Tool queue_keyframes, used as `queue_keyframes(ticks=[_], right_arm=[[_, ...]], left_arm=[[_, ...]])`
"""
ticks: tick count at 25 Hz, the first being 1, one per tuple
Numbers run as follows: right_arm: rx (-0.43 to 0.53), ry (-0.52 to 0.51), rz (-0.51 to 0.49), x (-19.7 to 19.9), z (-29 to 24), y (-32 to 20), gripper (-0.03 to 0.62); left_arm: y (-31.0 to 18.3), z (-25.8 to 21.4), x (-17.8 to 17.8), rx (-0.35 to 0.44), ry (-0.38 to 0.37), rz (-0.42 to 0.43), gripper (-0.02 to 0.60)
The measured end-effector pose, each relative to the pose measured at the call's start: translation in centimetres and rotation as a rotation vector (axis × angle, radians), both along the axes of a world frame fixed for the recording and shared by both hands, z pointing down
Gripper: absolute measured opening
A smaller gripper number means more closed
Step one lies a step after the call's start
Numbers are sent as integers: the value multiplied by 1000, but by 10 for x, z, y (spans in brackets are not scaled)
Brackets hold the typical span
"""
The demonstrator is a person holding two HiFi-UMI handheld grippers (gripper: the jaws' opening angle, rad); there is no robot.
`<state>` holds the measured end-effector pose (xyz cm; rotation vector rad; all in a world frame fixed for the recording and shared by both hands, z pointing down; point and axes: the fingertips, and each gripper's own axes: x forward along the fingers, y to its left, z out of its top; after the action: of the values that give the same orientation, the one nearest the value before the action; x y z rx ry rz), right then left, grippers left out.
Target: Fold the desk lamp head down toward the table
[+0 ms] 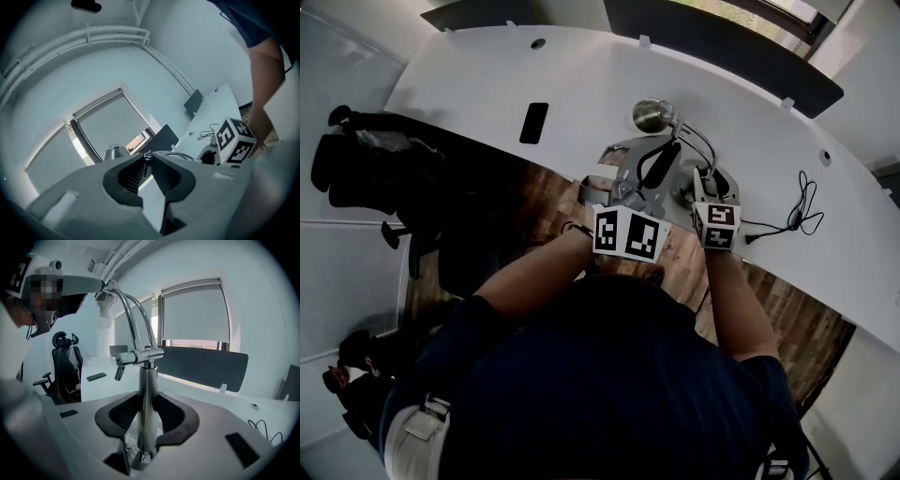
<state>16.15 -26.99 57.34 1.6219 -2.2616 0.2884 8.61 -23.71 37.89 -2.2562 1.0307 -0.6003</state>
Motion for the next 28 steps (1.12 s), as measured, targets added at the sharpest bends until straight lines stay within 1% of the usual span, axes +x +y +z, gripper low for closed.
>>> queue_keyframes(ticks=[2, 6, 10, 13, 17, 19, 23, 25, 26, 28], right_arm=[[-3, -1, -1, 0, 0, 0, 133], [-5, -2, -4, -1, 1, 0, 133], [-14, -1, -7, -2, -1, 1, 133], [-13, -5, -5, -1, 0, 1, 133], [-12, -7, -6, -2, -2, 2, 133], [-11, -4, -9, -1, -2, 2, 133], [-6, -10, -8, -1, -1, 2, 133], [-1, -16, -2, -1, -2, 1, 133], [0, -18, 1, -1, -2, 1, 133], [-1, -18, 4, -1, -1, 2, 133]], left_arm=[[0, 1, 0, 2, -6, -2, 52], [-1, 1, -2, -15, 16, 9, 52], [0, 1, -3, -26, 22, 9, 51], [-4, 8, -11, -74, 43, -12, 51], [-11, 24, -30, -179, 122, -48, 51], [-14, 31, -36, -210, 158, -56, 51], [-19, 43, -44, -268, 254, -74, 51], [-23, 54, -50, -316, 289, -95, 51], [-25, 60, -53, -347, 313, -104, 51], [-28, 71, -59, -403, 385, -108, 51]])
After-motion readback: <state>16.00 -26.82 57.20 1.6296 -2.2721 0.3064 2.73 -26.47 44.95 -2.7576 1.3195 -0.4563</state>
